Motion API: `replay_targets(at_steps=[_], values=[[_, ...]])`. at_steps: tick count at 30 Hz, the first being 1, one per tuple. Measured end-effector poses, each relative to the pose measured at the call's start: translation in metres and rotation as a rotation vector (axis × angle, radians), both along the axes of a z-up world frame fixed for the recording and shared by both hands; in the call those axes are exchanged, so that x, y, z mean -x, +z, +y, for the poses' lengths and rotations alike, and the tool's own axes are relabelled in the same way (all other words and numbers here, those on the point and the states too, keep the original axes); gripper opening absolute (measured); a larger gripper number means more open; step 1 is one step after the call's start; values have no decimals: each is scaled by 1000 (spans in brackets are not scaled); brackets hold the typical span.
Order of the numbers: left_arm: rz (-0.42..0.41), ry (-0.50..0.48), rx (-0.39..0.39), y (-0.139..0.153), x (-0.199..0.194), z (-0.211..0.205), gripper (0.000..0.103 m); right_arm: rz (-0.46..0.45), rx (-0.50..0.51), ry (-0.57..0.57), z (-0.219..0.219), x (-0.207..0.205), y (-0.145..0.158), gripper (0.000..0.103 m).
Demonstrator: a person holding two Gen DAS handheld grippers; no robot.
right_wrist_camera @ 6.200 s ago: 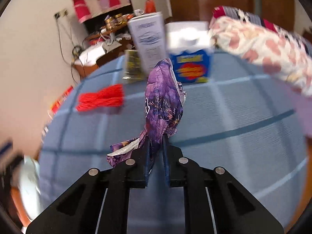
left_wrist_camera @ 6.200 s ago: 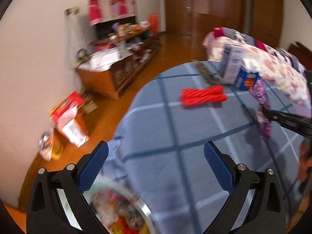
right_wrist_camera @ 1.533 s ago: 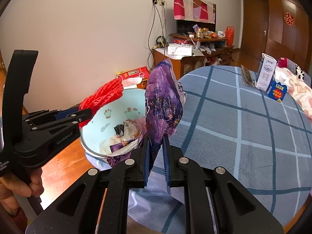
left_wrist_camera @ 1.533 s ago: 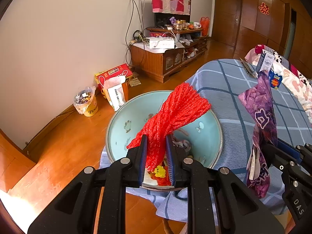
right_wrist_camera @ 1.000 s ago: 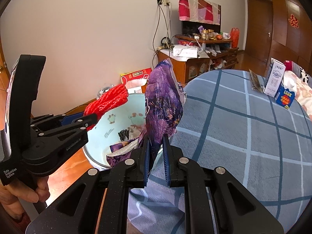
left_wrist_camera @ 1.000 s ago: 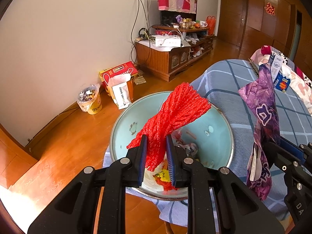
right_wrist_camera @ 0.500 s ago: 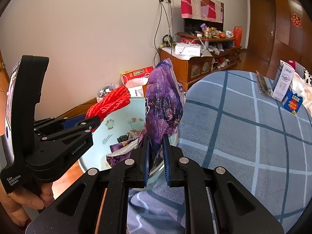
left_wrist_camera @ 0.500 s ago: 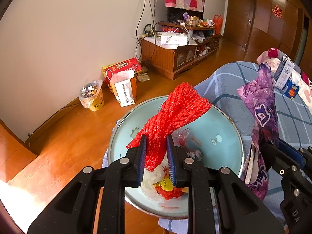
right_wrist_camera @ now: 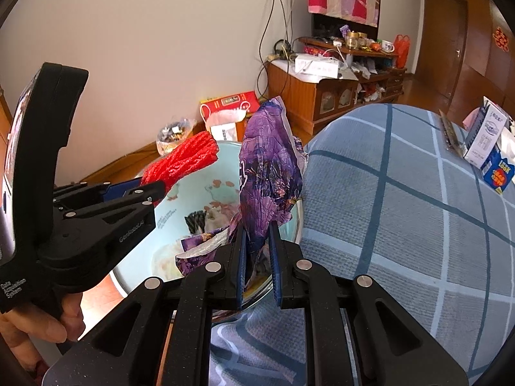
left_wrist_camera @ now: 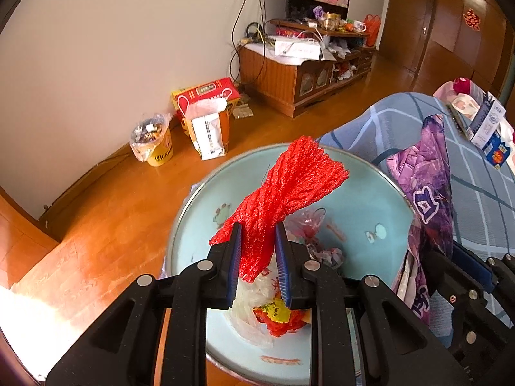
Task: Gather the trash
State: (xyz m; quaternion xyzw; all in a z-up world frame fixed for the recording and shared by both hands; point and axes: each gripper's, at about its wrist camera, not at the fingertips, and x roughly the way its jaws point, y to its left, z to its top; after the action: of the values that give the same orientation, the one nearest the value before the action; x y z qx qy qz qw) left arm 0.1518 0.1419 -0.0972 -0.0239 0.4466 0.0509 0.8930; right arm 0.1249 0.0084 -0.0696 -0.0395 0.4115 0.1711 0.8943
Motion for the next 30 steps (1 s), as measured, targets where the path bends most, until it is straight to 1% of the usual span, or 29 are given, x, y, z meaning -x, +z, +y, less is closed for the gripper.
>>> replay_targets(at_steps=[8,12,13,14,15,17,19,21,22,23,24,27,28,29,30], values=[[36,8,-13,-11,-16,-1,22,35,11,22,5,-12,-11,15],[42,7,-20,-12,-18,0,25,35,17,30,4,-15,-13,20],[43,7,-22,-11,-18,-1,26,35,16,28,3,-16,-13,24],[44,8,-23,-12,-18,-1,33,35,12,24,2,-17,-12,26],[44,12,-25,-11,-18,-1,42,35,8,22,1,-17,-11,28],[40,16,-27,-10,-16,-1,48,24,4,16,-1,-14,-8,38],[37,15,-24,-9,-15,1,53,2,-2,3,-5,-11,-2,42],[30,6,-20,-6,-12,-1,62,-8,-17,-8,-9,-9,2,46],[24,7,-31,-4,-10,-2,66,-12,-23,-14,-11,-8,4,48],[16,9,-41,-2,-8,-3,71,-20,-25,-24,-14,-7,6,50],[10,11,-47,0,-6,-3,75,-29,-26,-40,-17,-5,9,50],[-8,20,-41,8,3,1,82,-63,-66,-137,-34,3,19,57],[-15,26,-38,10,7,1,83,-77,-81,-171,-40,7,21,61],[-25,35,-39,13,11,1,87,-100,-88,-213,-46,13,25,68],[-34,41,-45,16,16,1,89,-125,-91,-254,-50,19,27,71]])
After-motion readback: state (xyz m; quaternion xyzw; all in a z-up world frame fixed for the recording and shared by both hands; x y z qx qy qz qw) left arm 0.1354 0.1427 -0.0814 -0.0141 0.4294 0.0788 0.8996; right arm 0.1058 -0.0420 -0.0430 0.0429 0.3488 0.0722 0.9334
